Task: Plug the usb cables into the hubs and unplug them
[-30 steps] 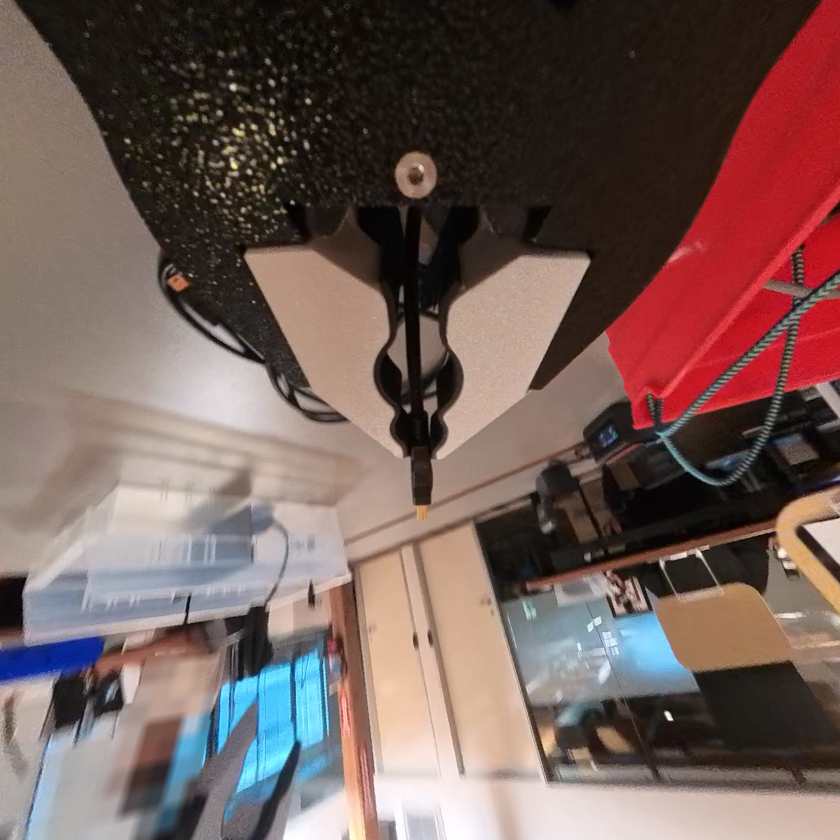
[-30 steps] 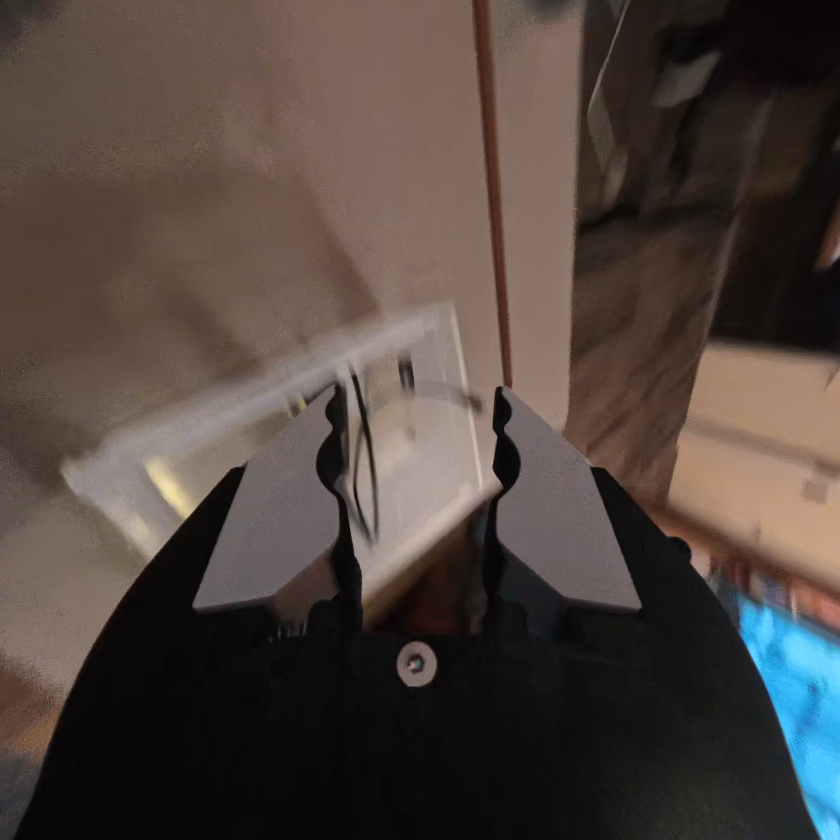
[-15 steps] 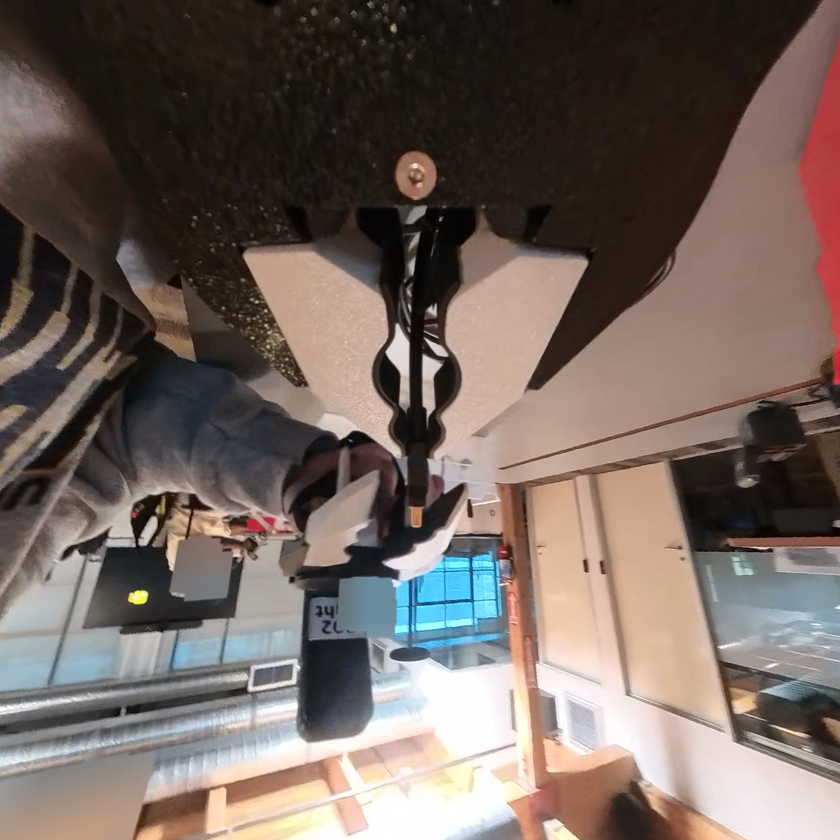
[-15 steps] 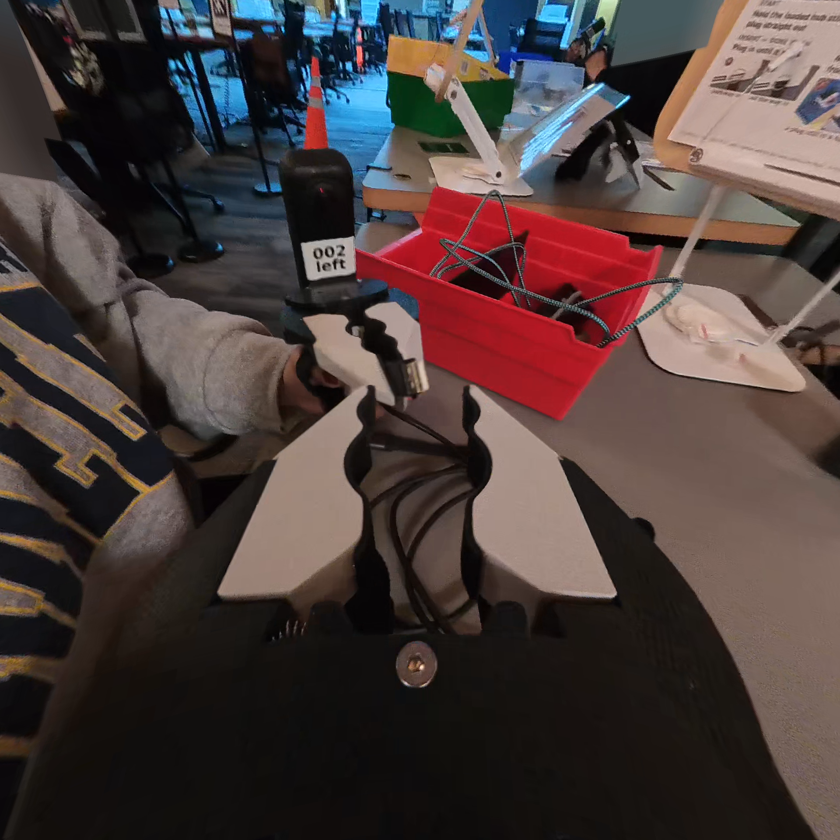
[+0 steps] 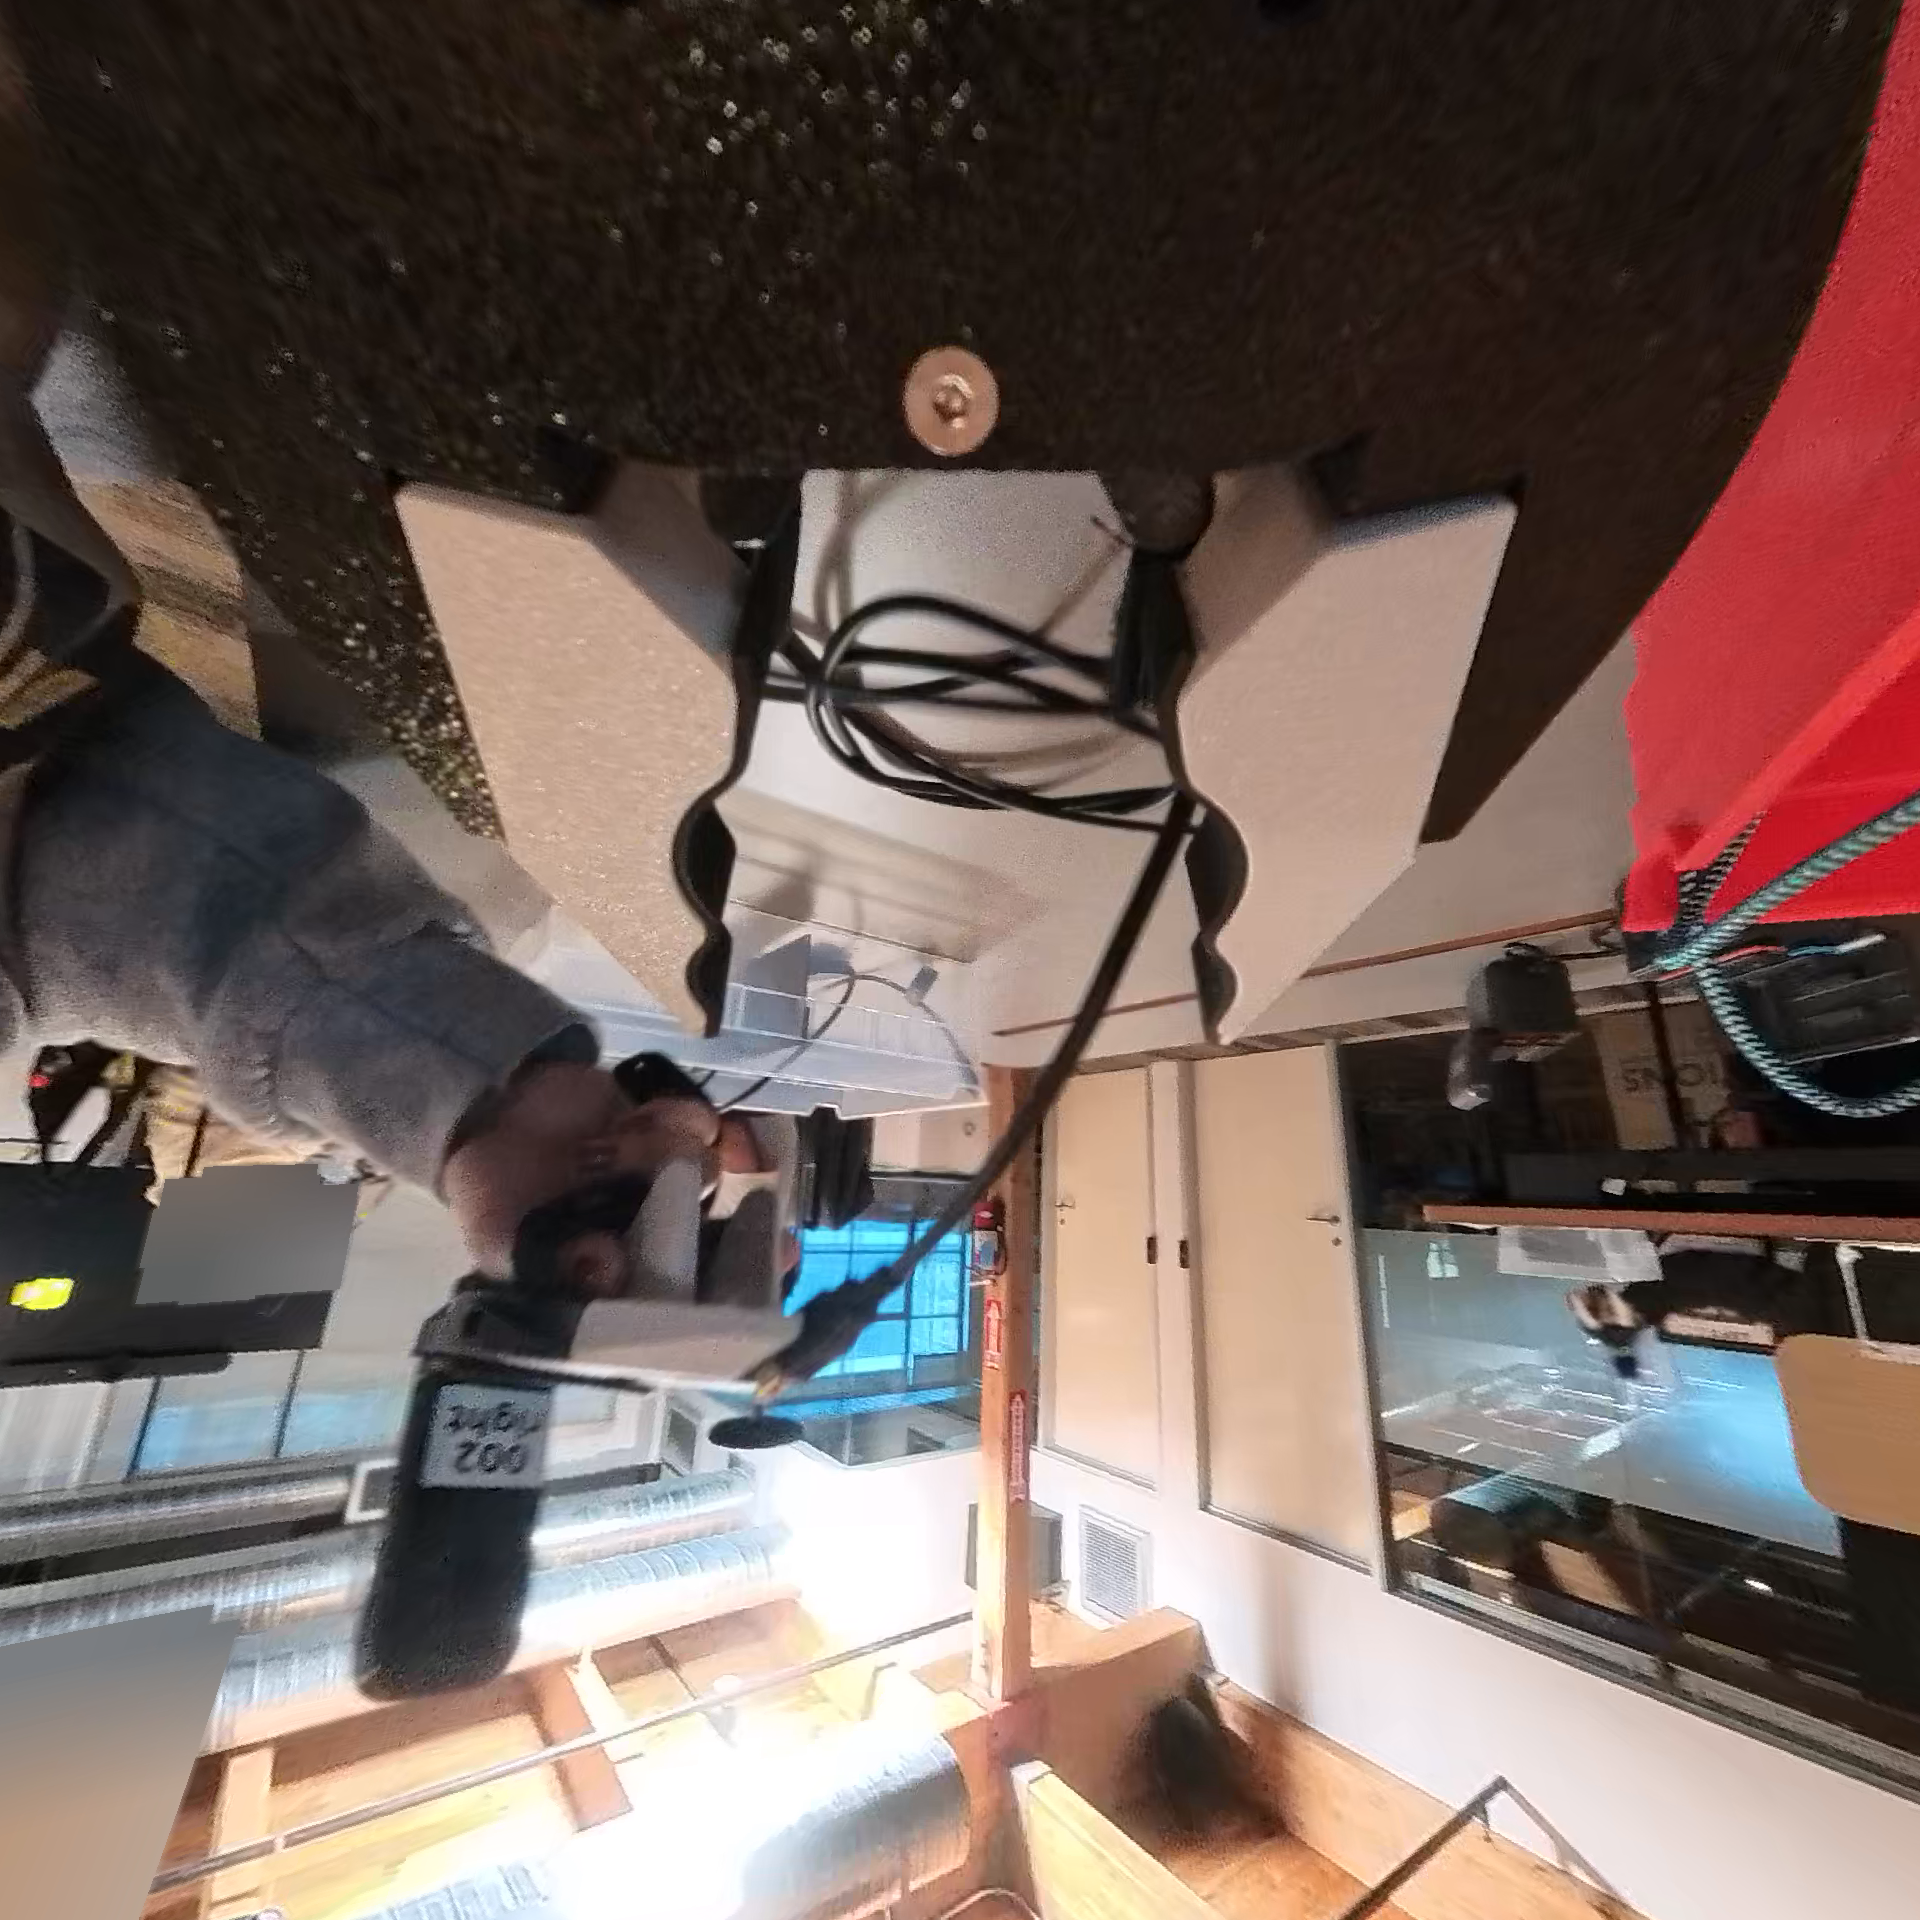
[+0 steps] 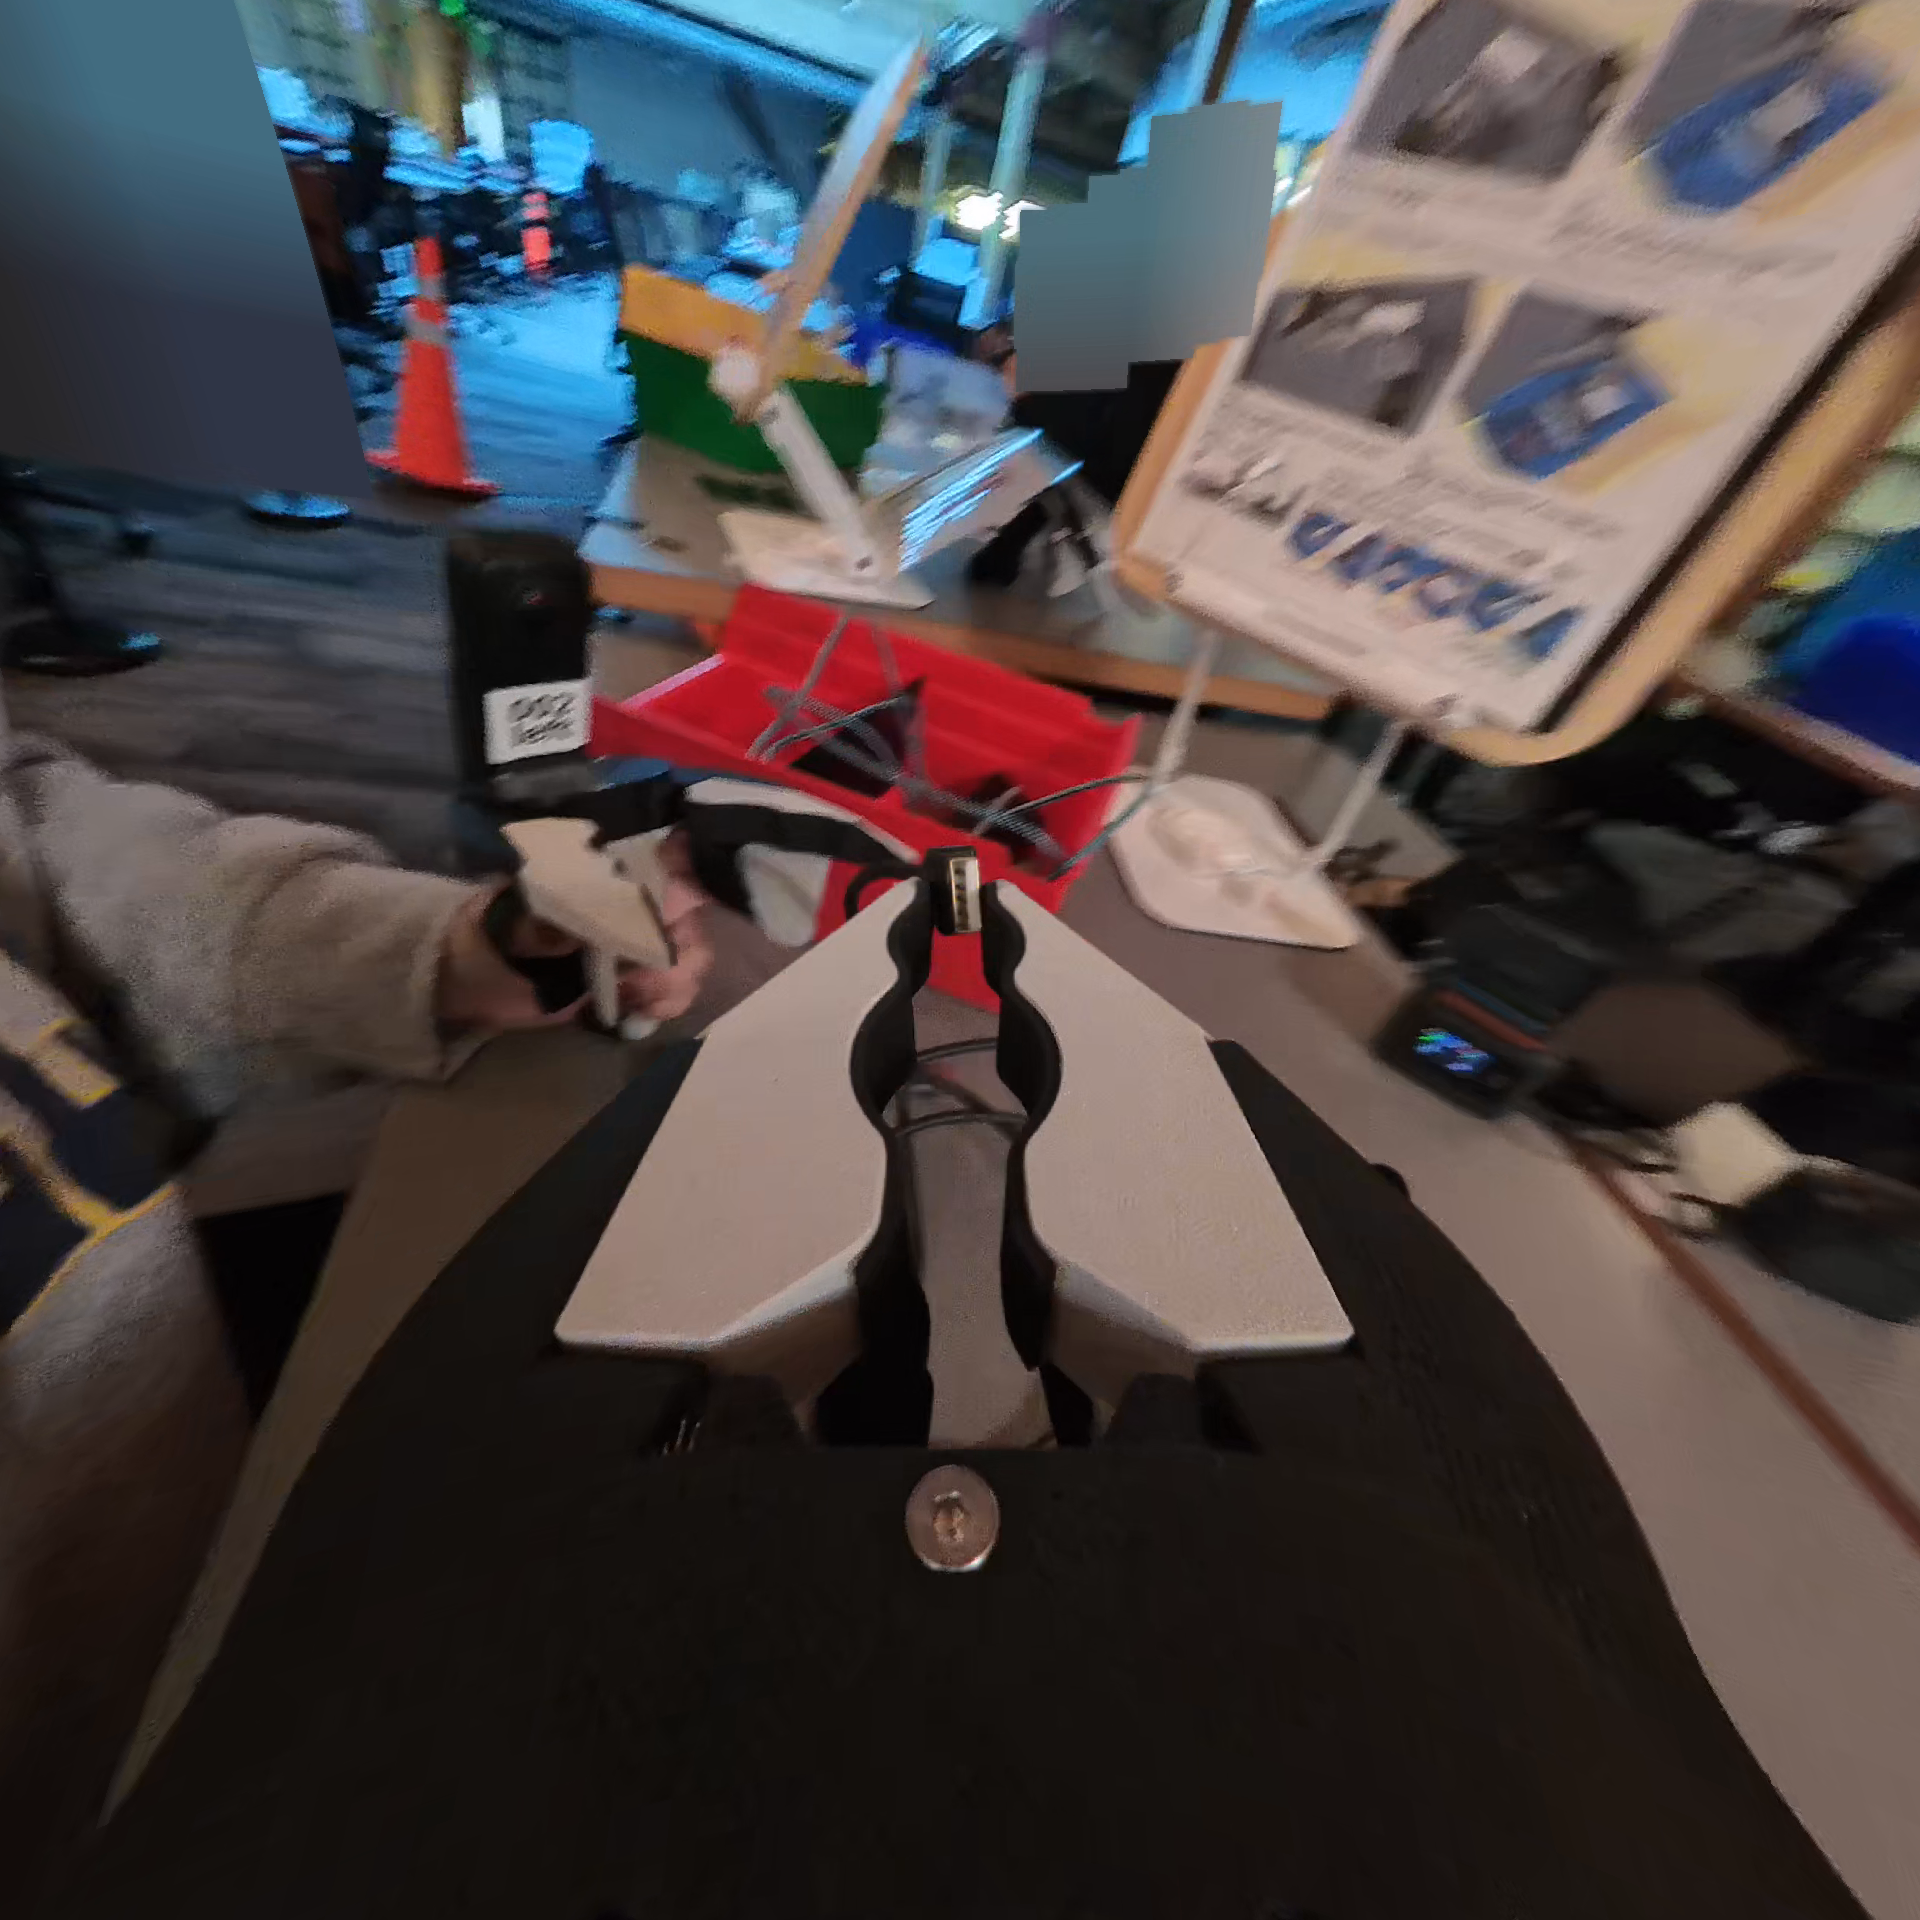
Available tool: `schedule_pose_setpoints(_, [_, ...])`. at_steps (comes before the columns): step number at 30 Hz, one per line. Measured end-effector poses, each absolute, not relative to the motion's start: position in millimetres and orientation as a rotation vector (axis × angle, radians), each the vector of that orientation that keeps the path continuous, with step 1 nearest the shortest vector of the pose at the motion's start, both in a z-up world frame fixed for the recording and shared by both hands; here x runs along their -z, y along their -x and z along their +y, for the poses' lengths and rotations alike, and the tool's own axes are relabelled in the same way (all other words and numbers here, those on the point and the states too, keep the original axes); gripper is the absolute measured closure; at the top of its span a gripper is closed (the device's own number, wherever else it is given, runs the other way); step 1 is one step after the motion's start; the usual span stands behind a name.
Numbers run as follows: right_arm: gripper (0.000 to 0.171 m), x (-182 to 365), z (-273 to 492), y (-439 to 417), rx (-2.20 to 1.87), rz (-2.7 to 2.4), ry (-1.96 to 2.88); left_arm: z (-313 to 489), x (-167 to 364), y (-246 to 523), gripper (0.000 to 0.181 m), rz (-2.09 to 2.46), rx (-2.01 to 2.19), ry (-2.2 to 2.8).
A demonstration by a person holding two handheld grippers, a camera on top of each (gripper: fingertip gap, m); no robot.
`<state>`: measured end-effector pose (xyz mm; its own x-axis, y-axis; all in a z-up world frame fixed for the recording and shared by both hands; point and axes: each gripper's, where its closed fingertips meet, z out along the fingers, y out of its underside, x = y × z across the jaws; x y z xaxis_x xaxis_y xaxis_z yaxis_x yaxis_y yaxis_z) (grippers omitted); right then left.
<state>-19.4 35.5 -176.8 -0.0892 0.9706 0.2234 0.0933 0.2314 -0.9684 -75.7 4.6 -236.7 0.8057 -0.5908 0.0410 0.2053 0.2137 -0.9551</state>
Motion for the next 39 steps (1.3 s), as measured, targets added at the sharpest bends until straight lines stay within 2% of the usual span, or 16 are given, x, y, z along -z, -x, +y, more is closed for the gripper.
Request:
schedule_pose_setpoints(13, [0.164,10.5,69.5,-67.3,-0.561,-1.137,0.868,12.6,241.5,85.0,0.105,0.308,0.540,1.280])
schedule_pose_setpoints(30, [0.164,-266.9,102.5,-138.1,-0.133,-0.955,0.822,16.6,245.9,84.2,0.112,0.310,0.518,1.315])
schedule_pose_setpoints(34, [0.164,-277.3,102.9,-166.2,-0.047,-0.952,0.918,16.5,246.9,82.0,0.114,0.325,0.503,1.321])
schedule_pose_setpoints(39, [0.165,-219.7,112.1,-211.5,0.041,-0.987,1.073,16.8,246.7,83.3,0.117,0.316,0.503,1.321])
